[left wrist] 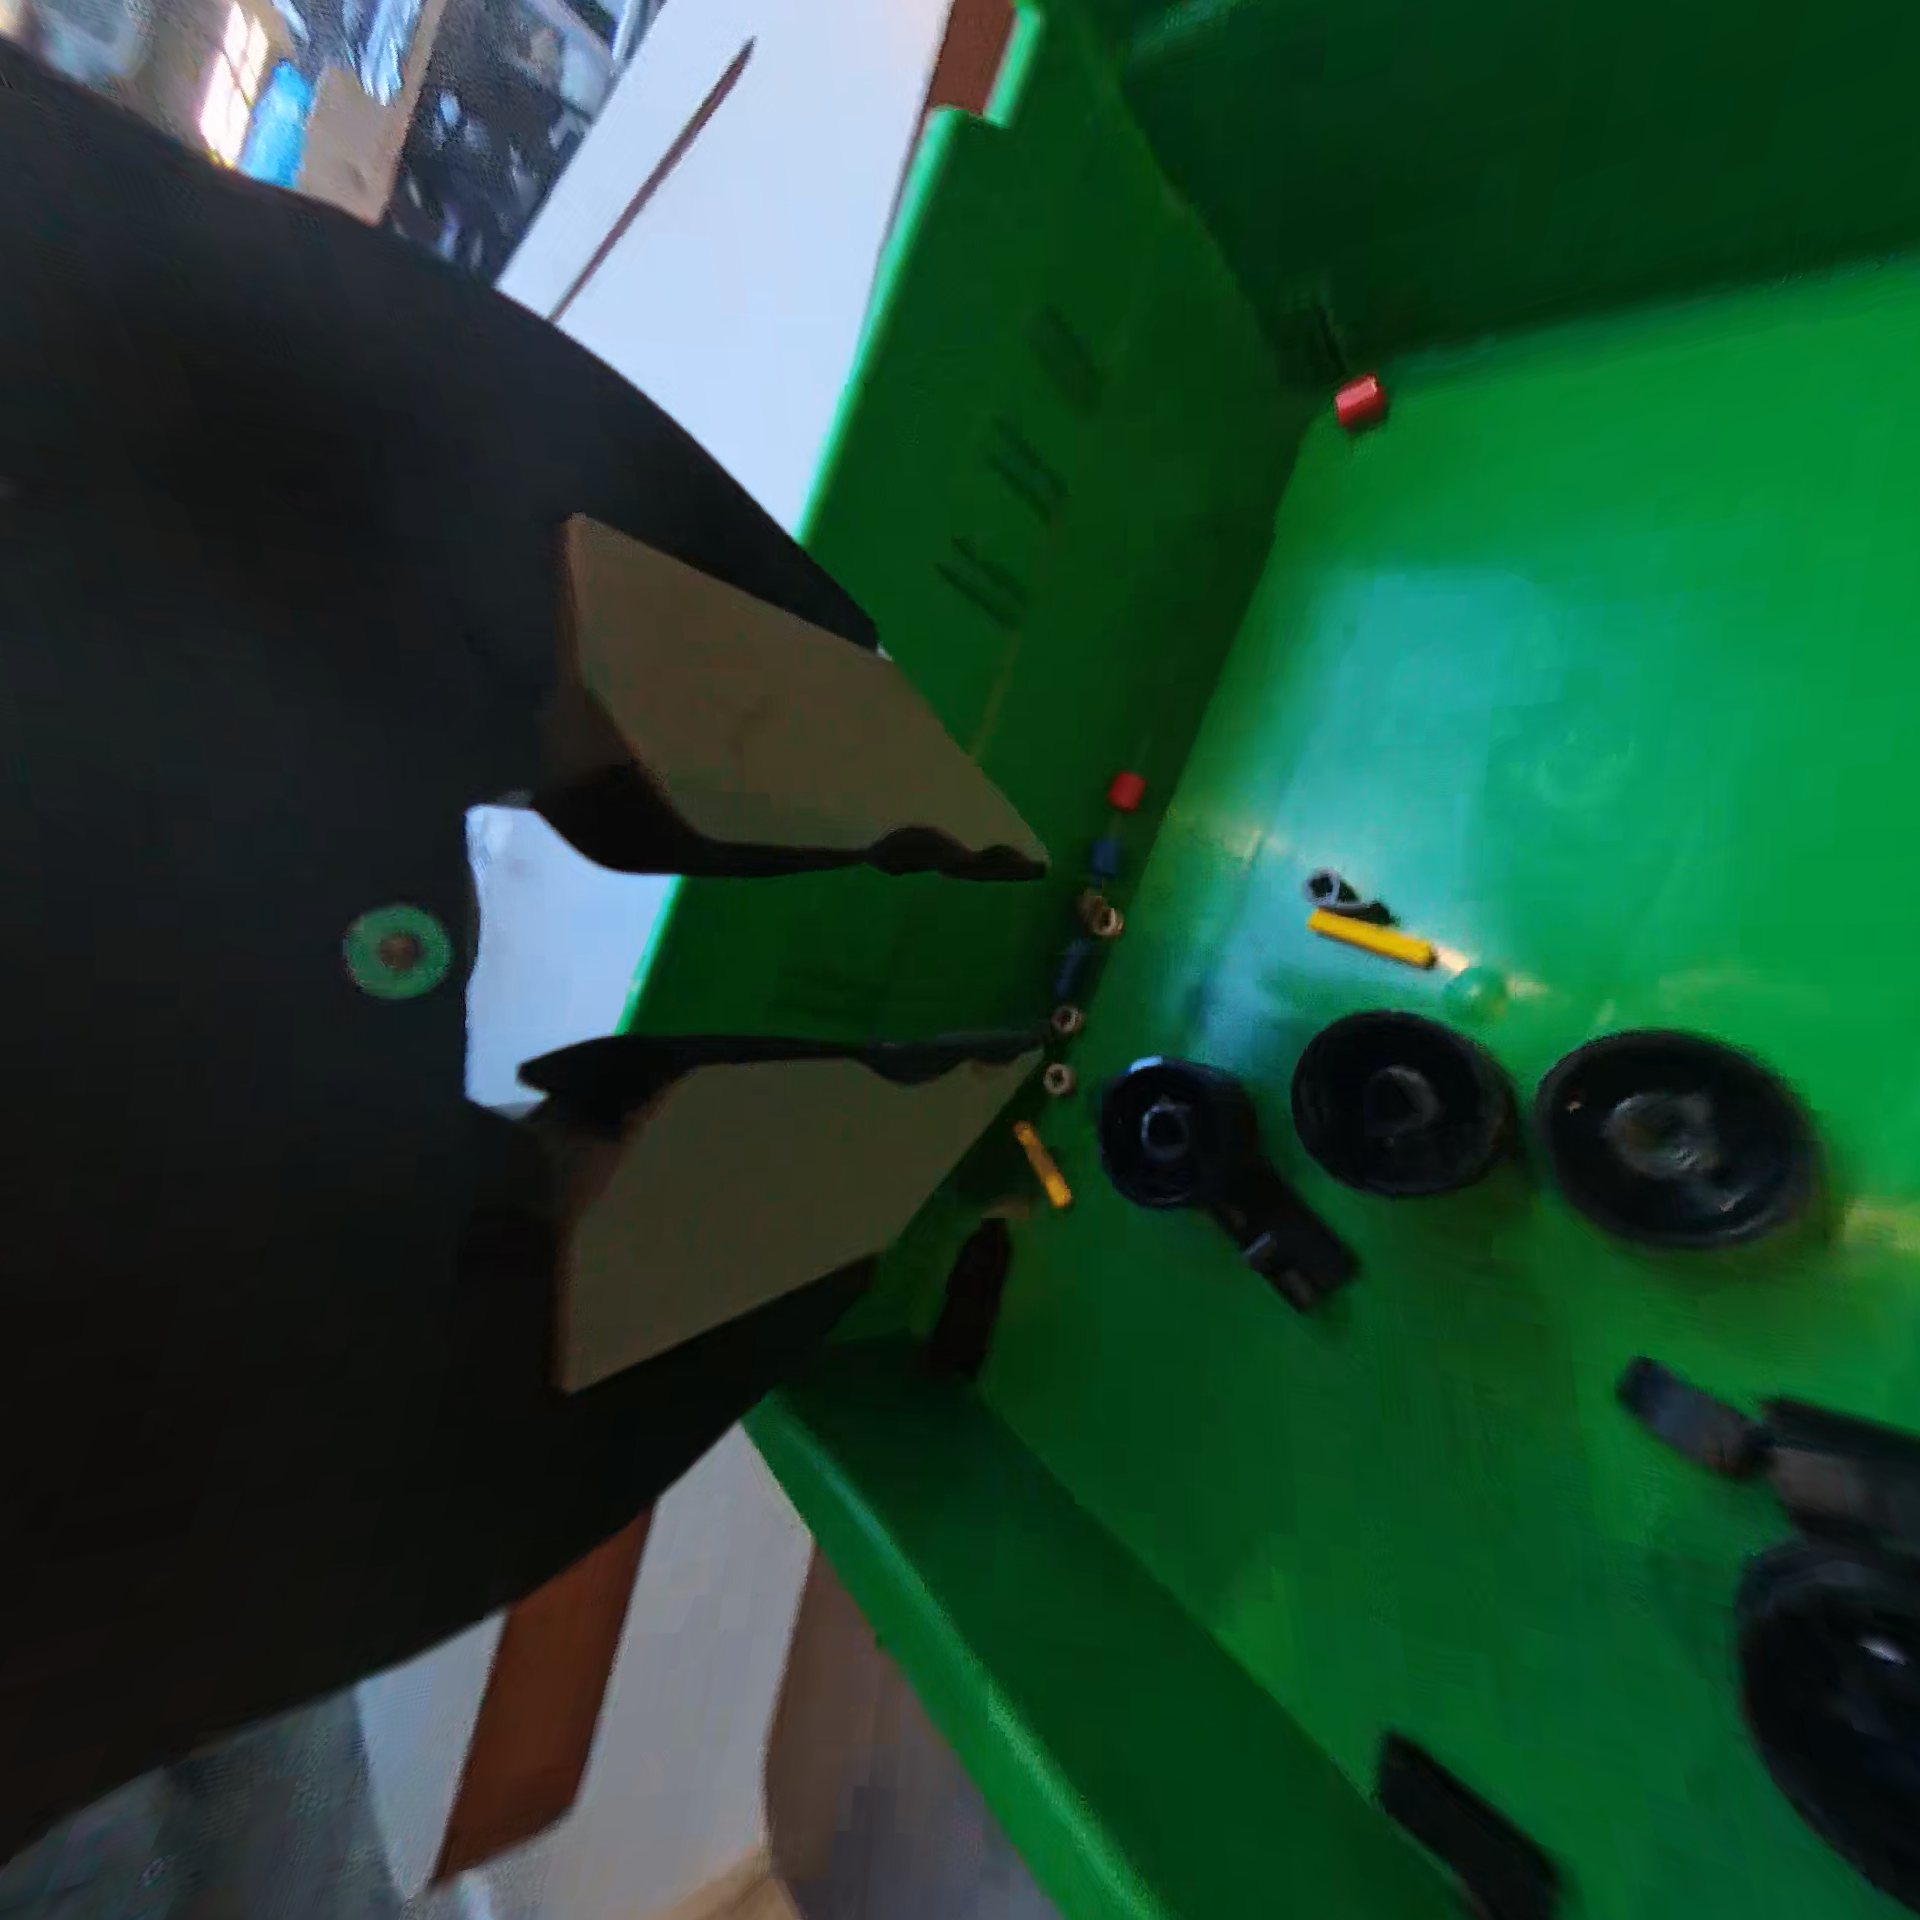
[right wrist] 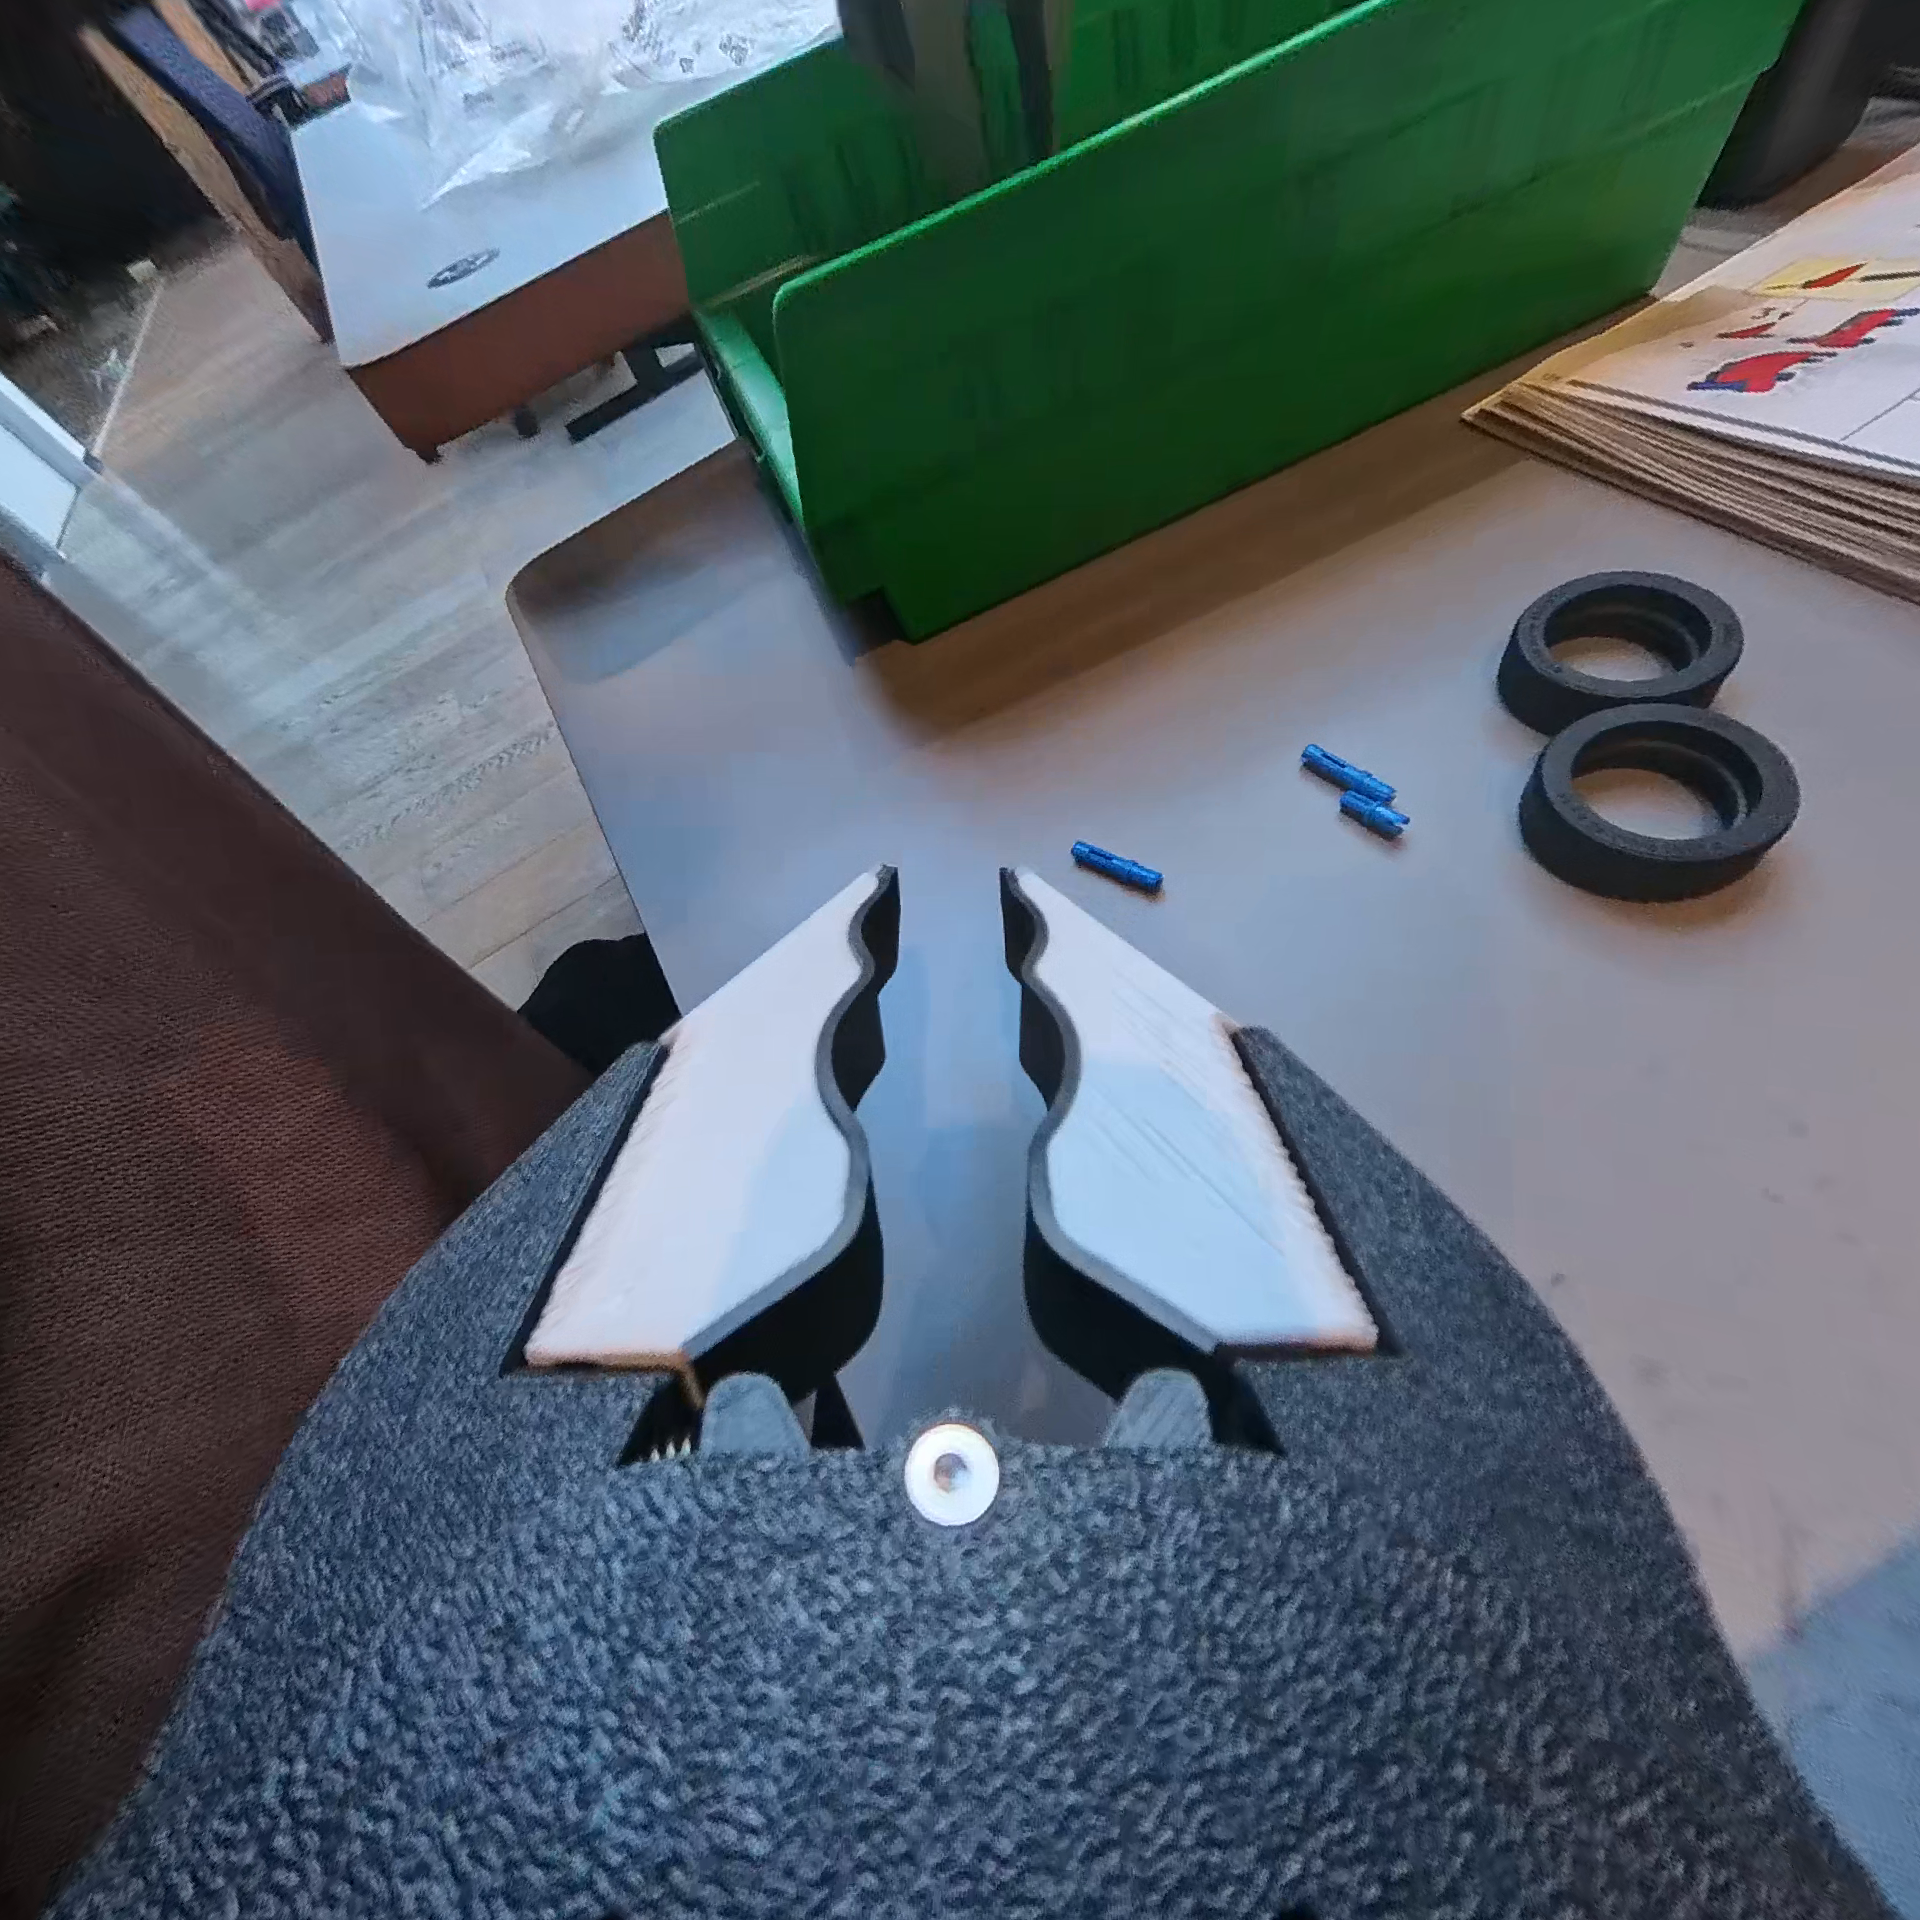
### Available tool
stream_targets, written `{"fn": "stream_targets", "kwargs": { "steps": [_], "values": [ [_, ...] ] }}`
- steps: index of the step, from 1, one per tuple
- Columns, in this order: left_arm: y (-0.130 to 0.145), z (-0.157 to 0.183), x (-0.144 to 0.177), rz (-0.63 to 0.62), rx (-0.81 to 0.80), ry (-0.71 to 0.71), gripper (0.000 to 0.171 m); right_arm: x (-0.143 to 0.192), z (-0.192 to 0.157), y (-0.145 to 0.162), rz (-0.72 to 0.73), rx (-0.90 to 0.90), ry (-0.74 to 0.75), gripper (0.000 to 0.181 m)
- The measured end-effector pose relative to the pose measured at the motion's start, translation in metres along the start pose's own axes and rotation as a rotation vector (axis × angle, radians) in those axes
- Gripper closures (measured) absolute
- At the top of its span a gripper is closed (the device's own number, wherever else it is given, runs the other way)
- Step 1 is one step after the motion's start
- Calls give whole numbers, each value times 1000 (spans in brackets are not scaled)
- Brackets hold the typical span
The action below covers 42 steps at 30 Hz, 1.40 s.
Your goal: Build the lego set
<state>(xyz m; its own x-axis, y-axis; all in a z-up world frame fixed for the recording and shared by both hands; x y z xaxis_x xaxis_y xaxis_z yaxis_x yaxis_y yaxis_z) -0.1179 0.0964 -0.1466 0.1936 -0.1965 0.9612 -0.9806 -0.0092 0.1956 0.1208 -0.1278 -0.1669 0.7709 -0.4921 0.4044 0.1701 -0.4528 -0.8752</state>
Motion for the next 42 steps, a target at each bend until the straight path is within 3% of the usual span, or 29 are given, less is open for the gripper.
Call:
{"fn": "stream_targets", "kwargs": {
  "steps": [8,29,35,42],
  "values": [
    [8,-1,-32,-307,-228,27,147,4,-3,7,6,-8,-38,163],
    [7,1,-55,-442,-320,62,158,9,-2,11,17,-6,-39,163],
    [9,0,-46,-377,-321,50,159,9,-2,12,14,-5,-38,163],
    [0,15,3,-76,-321,-72,159,8,-3,13,10,0,-44,163]
  ]
}}
Point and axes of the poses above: each gripper's, where its closed fingertips meet, x back along the fingers, y out of its underside, z = x × y across the jaws, the point moved 3 cm from there along x, back along the fingers
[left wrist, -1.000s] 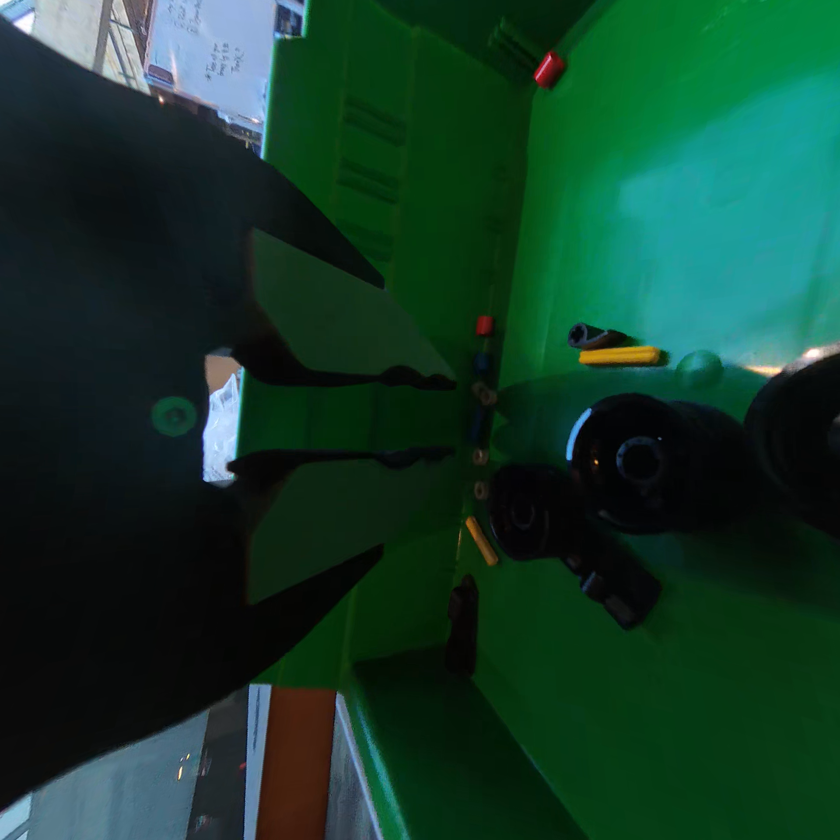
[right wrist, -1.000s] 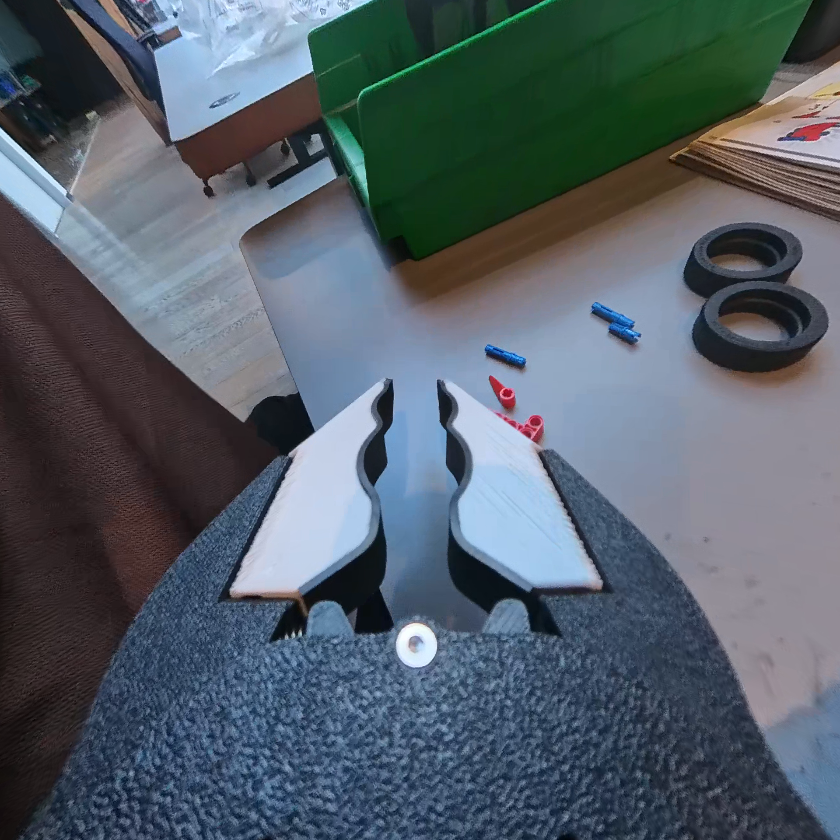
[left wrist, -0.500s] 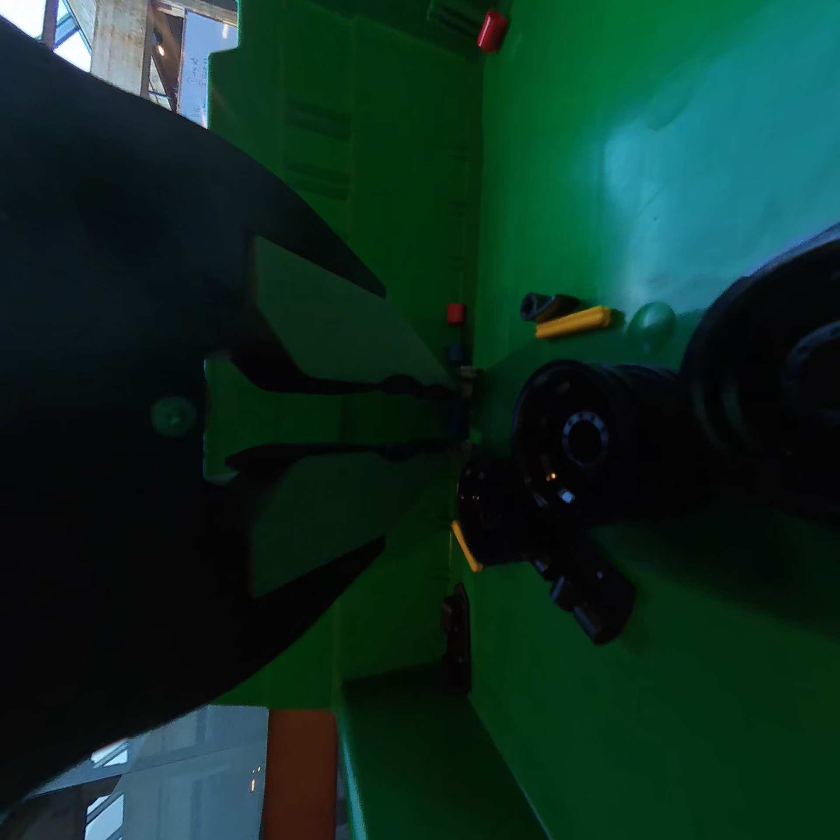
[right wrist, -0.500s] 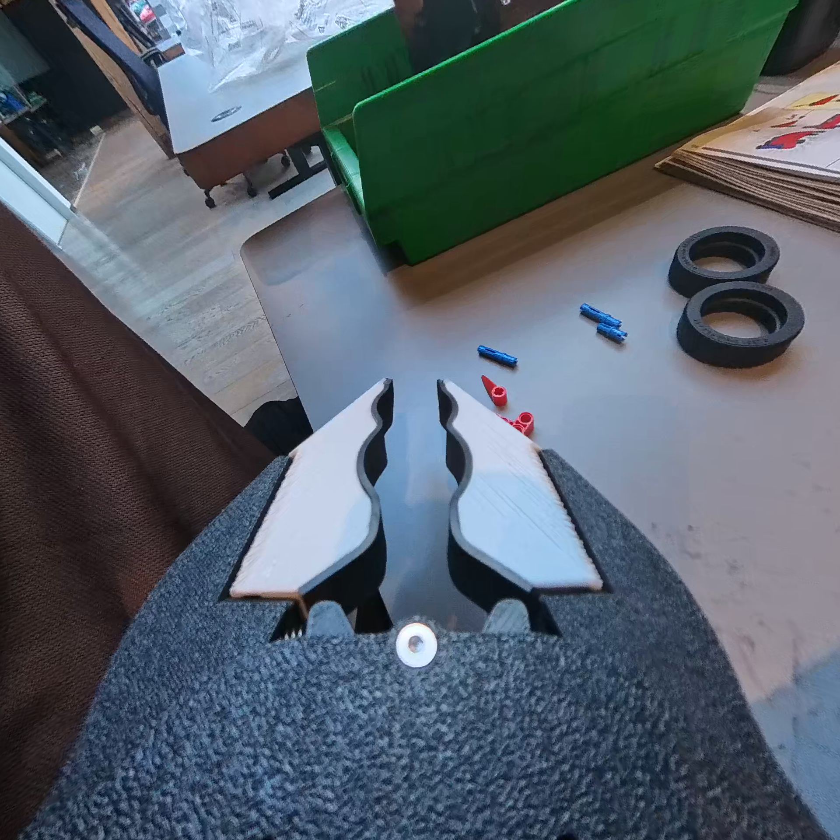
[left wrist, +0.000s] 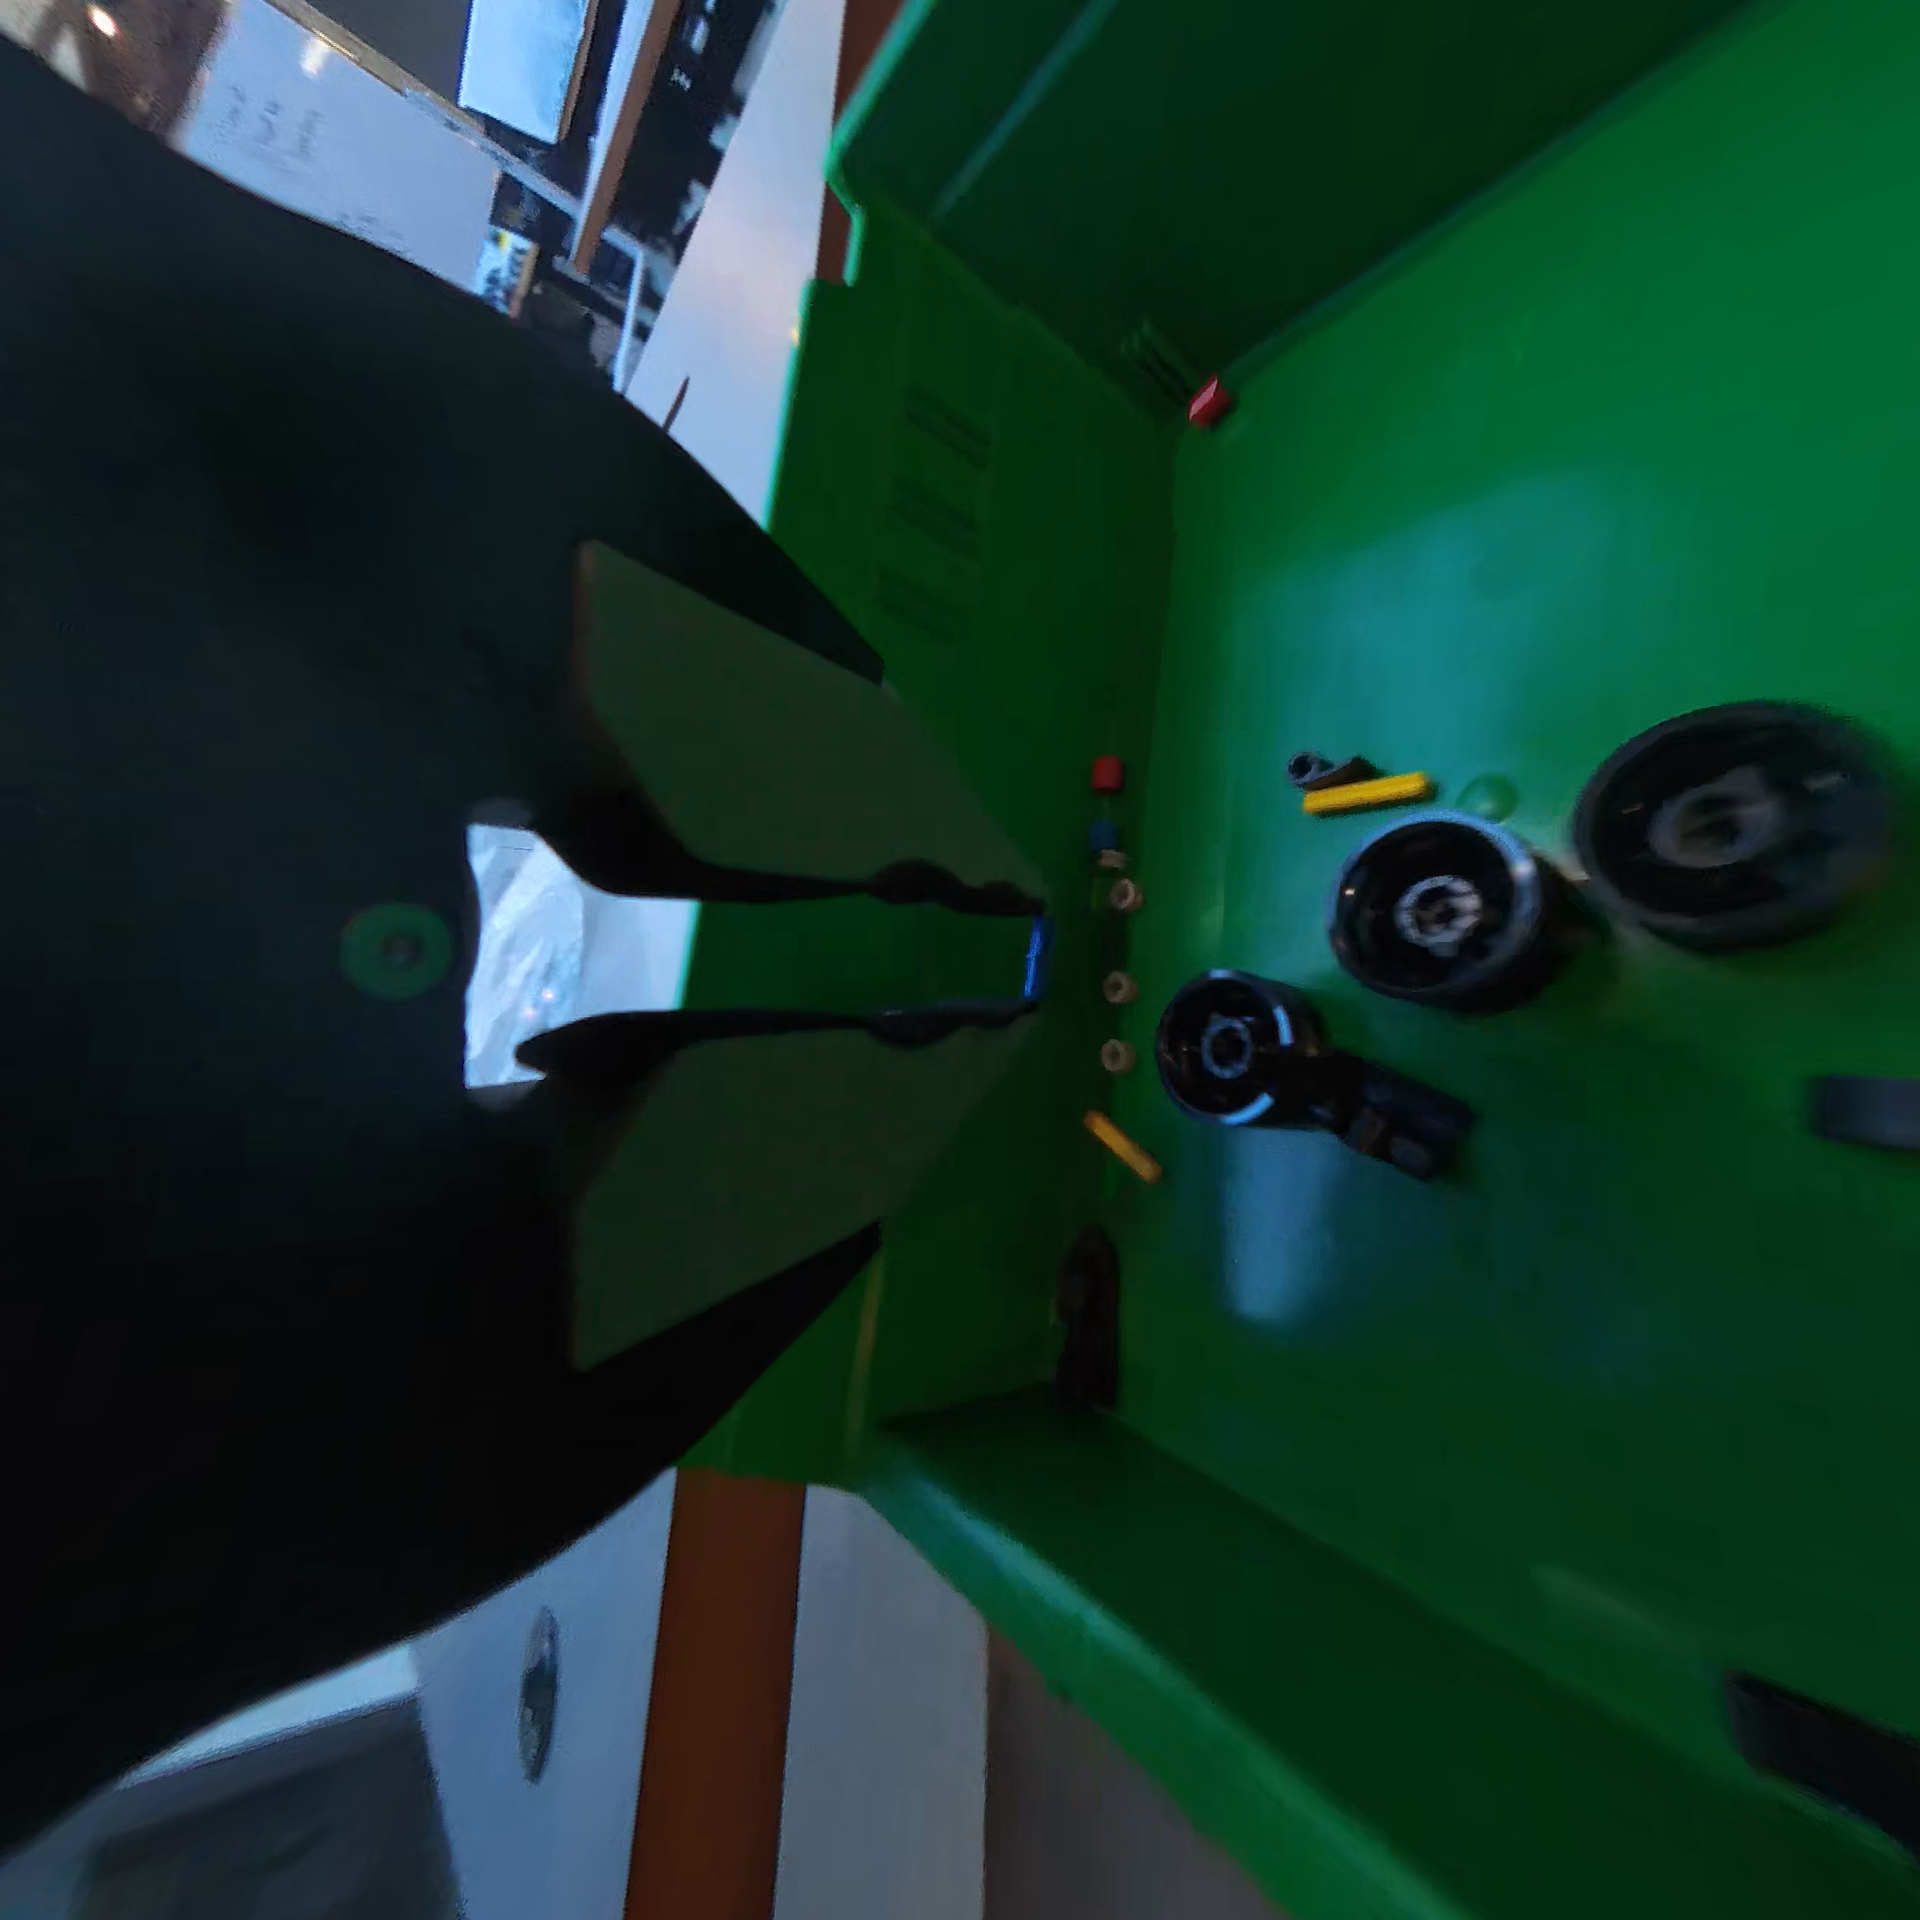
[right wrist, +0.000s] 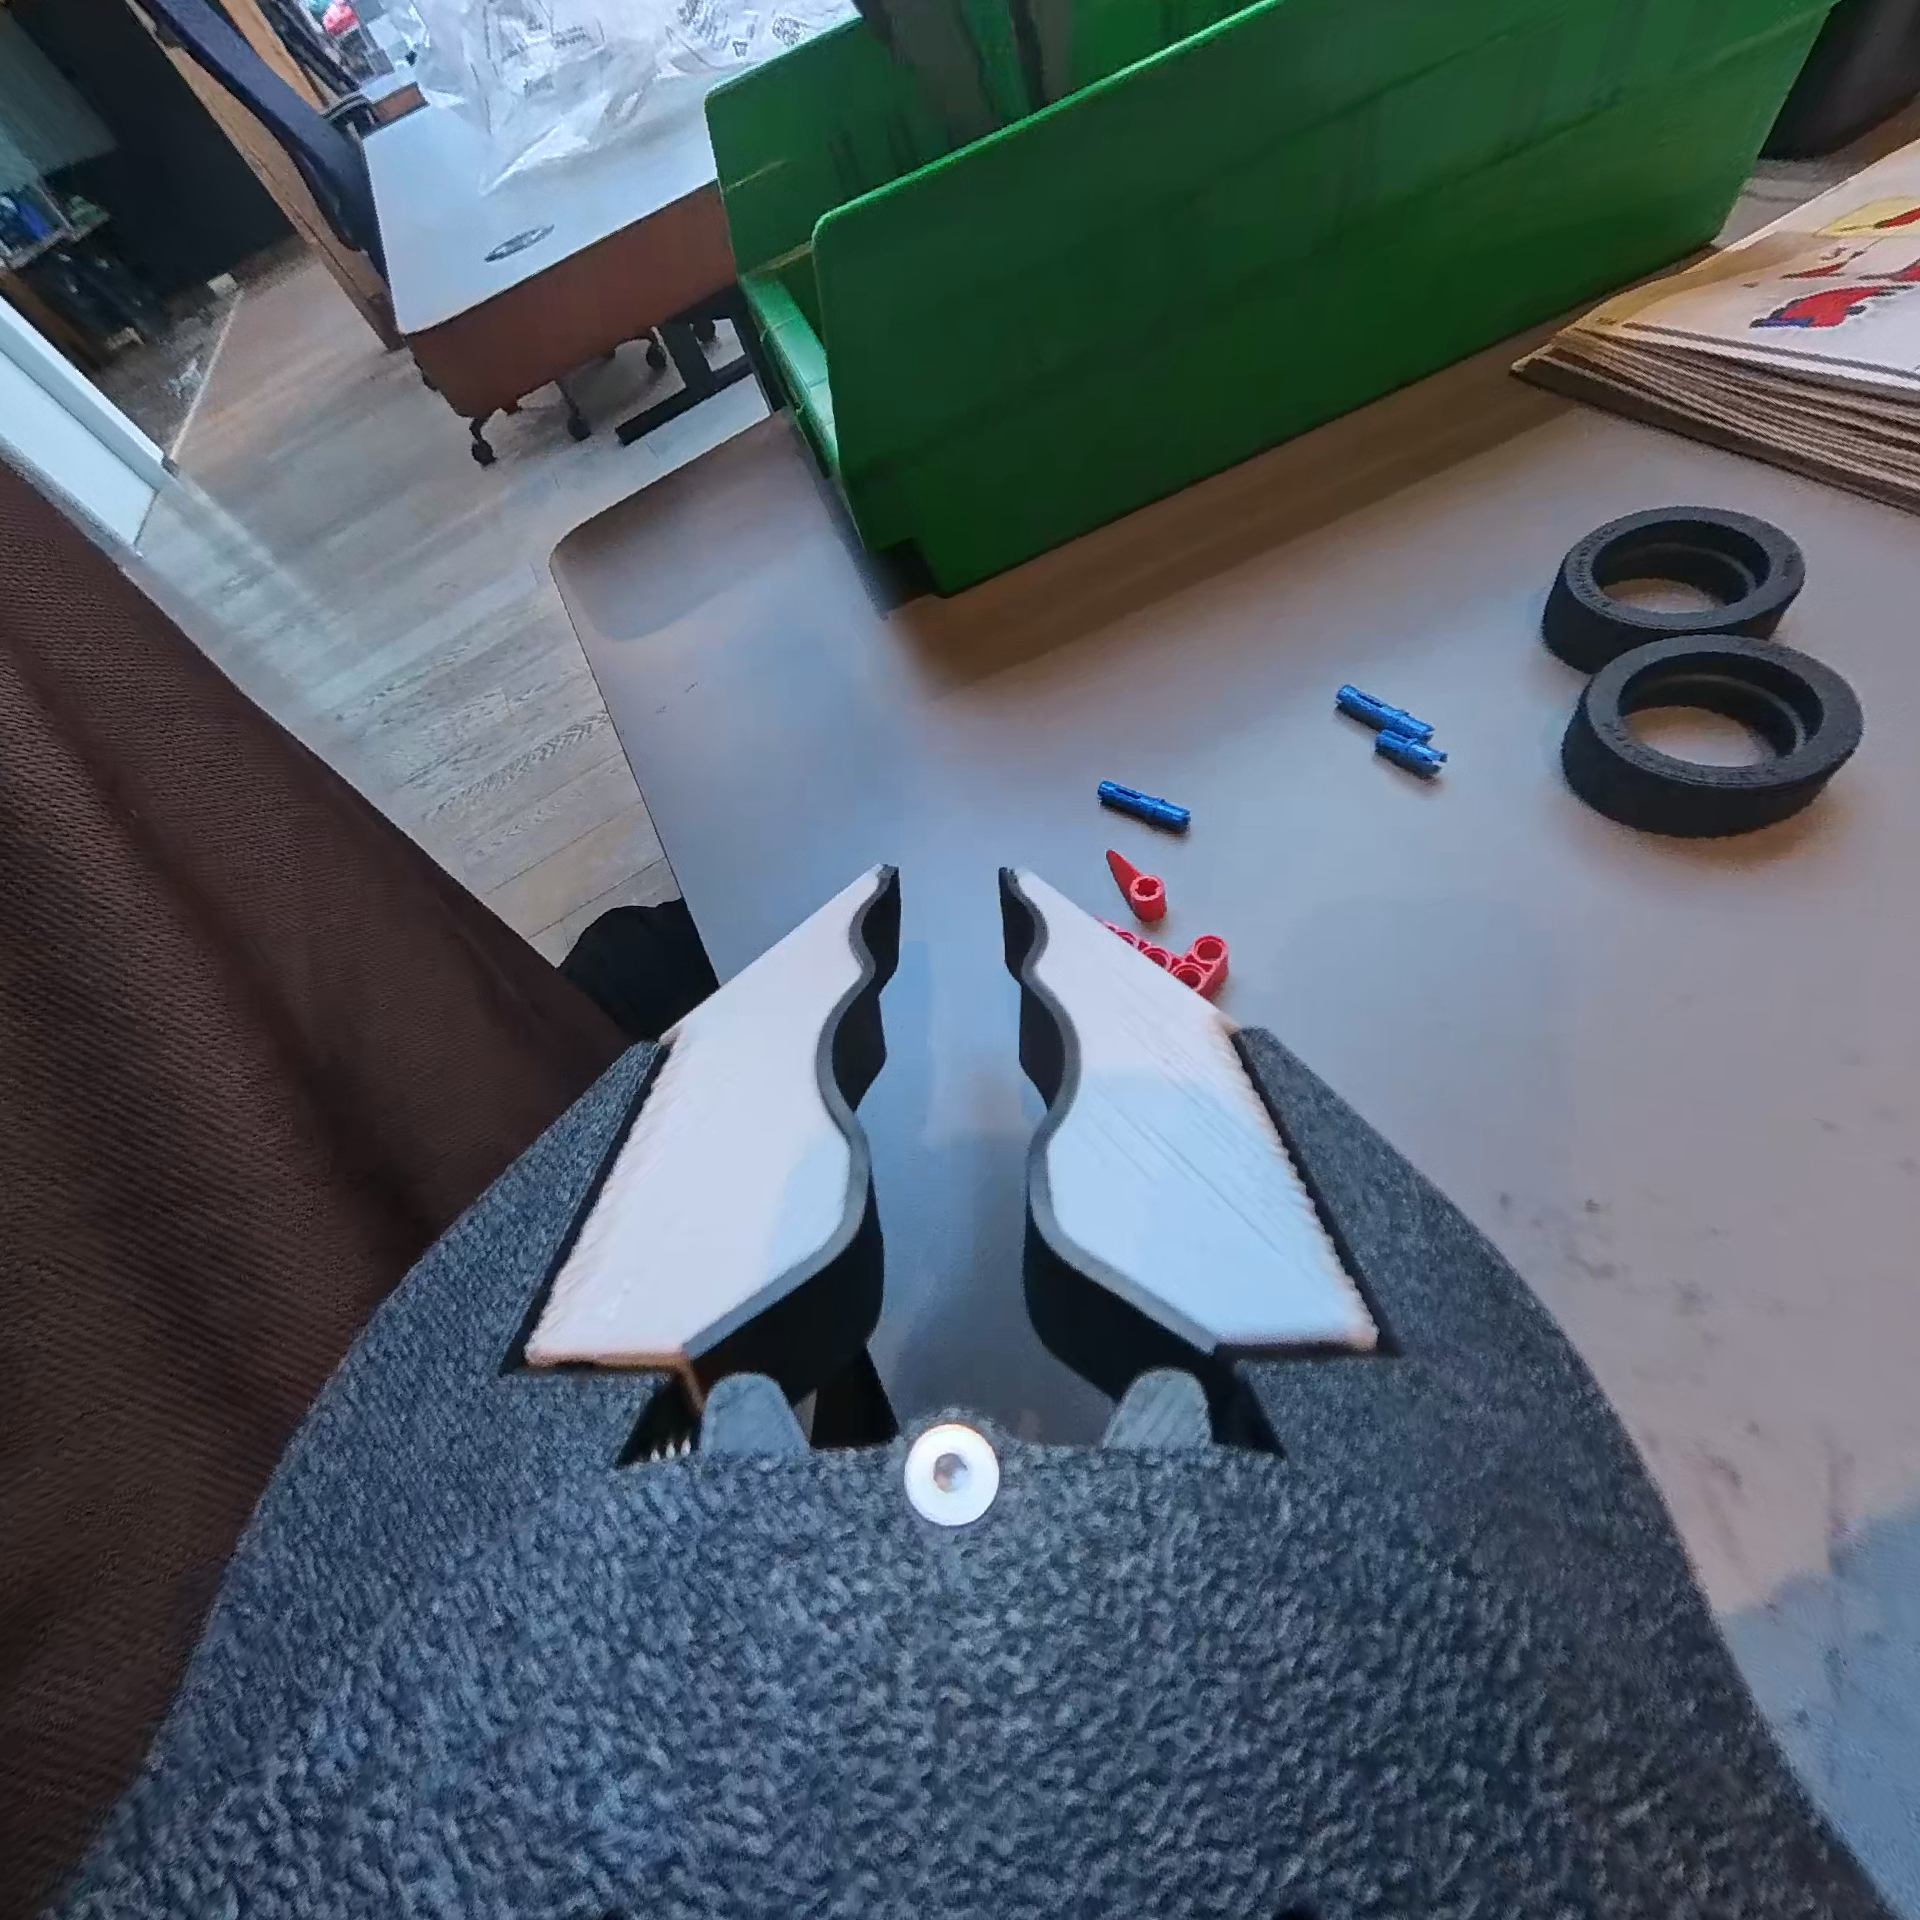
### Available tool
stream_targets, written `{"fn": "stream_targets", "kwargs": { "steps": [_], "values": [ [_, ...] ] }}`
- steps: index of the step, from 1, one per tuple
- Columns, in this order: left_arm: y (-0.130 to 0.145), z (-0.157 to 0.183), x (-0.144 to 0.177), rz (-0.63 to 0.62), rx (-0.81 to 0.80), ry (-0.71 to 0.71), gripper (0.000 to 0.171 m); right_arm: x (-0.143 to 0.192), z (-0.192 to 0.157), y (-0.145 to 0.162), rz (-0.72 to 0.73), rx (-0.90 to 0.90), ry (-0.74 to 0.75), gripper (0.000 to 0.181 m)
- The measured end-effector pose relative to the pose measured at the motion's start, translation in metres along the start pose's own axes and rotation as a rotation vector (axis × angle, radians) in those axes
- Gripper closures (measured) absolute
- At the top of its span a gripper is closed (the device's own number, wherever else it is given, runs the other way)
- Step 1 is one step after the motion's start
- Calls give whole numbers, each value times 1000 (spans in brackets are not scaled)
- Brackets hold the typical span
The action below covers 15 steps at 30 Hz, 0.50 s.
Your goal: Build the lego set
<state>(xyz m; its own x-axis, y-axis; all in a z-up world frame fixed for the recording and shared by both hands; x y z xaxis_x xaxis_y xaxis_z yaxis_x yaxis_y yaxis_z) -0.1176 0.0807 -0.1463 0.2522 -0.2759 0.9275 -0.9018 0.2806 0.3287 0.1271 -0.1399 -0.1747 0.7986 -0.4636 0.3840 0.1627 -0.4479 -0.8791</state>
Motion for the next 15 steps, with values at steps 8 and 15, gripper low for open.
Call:
{"fn": "stream_targets", "kwargs": {
  "steps": [8,15],
  "values": [
    [-83,19,101,612,204,-127,160,1,-1,-1,16,32,19,163],
    [-197,53,120,859,456,-95,159,7,-5,-2,15,133,82,163]
  ]
}}
Point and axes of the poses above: each gripper's, where its closed fingertips meet, x back along the fingers, y out of its underside, z = x × y across the jaws, the point moved 3 cm from there along x, back along the fingers
